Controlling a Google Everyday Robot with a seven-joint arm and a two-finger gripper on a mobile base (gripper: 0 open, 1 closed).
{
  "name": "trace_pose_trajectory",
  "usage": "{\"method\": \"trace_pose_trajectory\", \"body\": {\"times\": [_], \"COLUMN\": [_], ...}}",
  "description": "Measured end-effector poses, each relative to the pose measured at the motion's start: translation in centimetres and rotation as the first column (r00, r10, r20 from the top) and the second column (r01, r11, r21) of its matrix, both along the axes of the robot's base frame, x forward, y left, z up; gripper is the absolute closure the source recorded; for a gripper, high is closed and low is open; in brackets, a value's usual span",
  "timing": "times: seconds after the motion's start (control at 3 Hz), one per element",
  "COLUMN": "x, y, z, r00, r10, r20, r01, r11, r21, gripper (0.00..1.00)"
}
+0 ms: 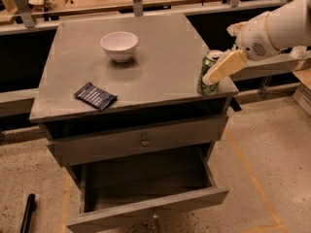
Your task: Place green can into middle drawer
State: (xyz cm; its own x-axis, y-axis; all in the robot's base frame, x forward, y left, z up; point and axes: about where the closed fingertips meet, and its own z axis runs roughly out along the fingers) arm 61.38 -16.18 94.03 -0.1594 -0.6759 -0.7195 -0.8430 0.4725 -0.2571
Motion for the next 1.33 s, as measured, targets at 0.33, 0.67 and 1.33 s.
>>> {"method": "trace_pose_trajectory", "body": {"times": [0.33,0.67,1.33], "x": [0.0,0.2,0.2], "y": [0.0,-0.3,-0.6], "z": [0.0,-1.5,-2.4], "r00": [1.0,0.9996,0.9989], "r10": [0.0,-0.004,-0.014], "r20": [0.0,-0.028,-0.045], "r01": [0.0,0.005,0.016], "r11": [1.0,1.0,0.999], "r21": [0.0,0.027,0.041], "gripper": [0.0,0.0,0.18]}}
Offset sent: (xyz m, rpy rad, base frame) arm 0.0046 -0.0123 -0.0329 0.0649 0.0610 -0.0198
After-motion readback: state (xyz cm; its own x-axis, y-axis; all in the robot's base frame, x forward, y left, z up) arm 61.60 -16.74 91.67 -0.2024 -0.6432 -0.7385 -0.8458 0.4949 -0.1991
